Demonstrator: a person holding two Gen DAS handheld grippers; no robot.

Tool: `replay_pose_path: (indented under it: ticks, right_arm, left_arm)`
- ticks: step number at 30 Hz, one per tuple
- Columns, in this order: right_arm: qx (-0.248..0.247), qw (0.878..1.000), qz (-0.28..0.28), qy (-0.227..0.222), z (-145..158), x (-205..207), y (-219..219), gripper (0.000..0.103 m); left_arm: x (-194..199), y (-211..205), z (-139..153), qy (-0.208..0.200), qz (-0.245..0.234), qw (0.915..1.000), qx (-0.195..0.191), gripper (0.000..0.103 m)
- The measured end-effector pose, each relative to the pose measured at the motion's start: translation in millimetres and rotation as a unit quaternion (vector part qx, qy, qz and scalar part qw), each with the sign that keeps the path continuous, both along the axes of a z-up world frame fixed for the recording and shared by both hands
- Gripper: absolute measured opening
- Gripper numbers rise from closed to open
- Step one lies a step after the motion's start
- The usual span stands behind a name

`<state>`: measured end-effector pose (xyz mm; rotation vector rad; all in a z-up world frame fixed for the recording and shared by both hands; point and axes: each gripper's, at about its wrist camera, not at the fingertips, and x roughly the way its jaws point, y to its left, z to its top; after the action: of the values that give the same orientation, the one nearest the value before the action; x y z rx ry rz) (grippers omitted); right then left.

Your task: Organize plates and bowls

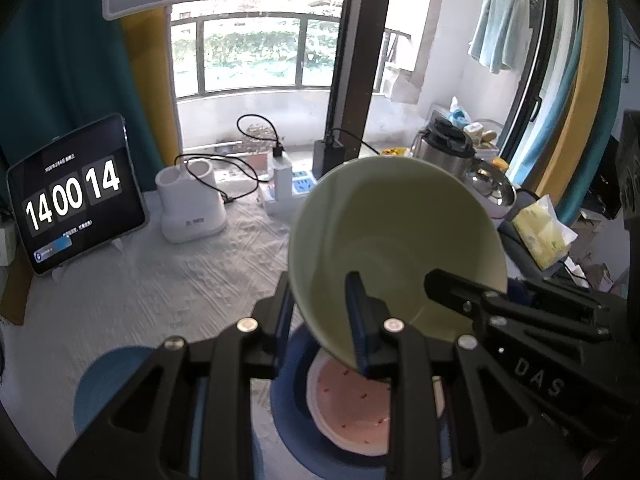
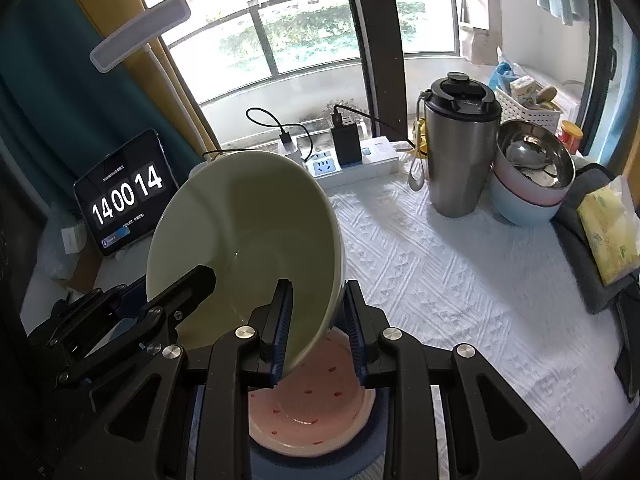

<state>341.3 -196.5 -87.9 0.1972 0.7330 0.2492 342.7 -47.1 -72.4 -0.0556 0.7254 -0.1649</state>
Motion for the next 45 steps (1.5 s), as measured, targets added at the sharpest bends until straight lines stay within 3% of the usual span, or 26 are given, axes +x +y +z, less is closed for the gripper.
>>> replay_pose_path:
  ticks: [18,45]
  right_arm:
    - [0.000,1.000,-0.007,0.013,-20.3,-25.1,-7.3,0.028]
    - [0.002,0.999,0.000,0.049,-59.1,-31.4,-8.0,0.028]
  left_arm:
    - [-22.6,-15.1,-16.9,0.015,-0.007,0.9999,0.002,0.026]
    - [-33.2,-22.1,-55.8,0.053,-0.005,0.9985,0.013,0.026]
